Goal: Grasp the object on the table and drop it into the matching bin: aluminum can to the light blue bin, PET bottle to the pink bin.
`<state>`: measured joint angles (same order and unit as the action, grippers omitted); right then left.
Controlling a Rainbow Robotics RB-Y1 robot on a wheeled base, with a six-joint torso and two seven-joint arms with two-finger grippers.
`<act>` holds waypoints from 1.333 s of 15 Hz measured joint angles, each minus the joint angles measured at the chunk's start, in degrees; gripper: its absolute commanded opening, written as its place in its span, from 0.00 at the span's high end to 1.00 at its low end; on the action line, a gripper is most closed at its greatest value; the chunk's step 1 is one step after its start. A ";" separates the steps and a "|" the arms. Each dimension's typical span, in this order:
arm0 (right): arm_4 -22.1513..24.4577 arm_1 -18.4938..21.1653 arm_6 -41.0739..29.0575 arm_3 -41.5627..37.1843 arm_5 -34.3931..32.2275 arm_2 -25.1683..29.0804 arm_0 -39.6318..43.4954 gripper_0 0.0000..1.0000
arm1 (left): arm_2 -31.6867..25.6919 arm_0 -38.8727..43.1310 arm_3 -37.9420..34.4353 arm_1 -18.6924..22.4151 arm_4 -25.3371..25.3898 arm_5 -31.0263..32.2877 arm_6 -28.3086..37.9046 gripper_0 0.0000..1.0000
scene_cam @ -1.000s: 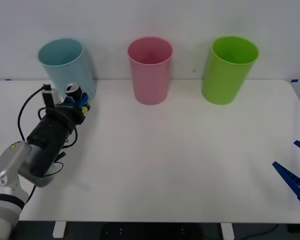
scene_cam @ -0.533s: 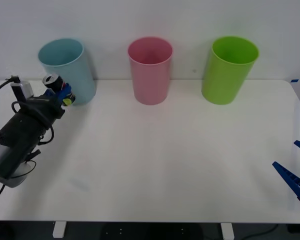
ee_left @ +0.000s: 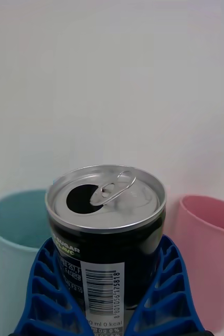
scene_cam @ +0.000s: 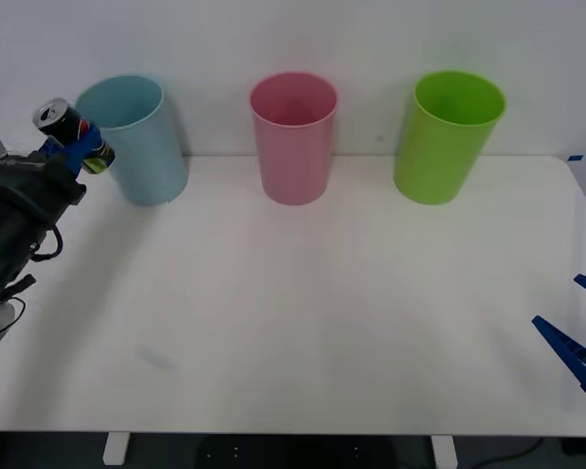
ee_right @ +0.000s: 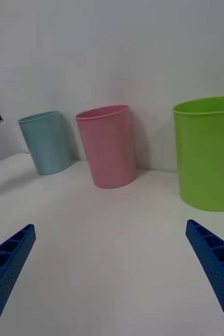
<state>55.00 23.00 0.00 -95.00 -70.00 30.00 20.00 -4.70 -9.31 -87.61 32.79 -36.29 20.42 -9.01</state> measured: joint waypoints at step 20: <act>0.00 0.00 0.00 0.00 0.00 0.00 0.00 0.00 | 5.36 -37.82 40.77 1.72 -23.07 0.39 10.10 0.97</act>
<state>55.00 23.00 0.00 -95.00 -70.00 30.00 20.00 0.67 -47.13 -46.84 34.51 -59.36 20.81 1.09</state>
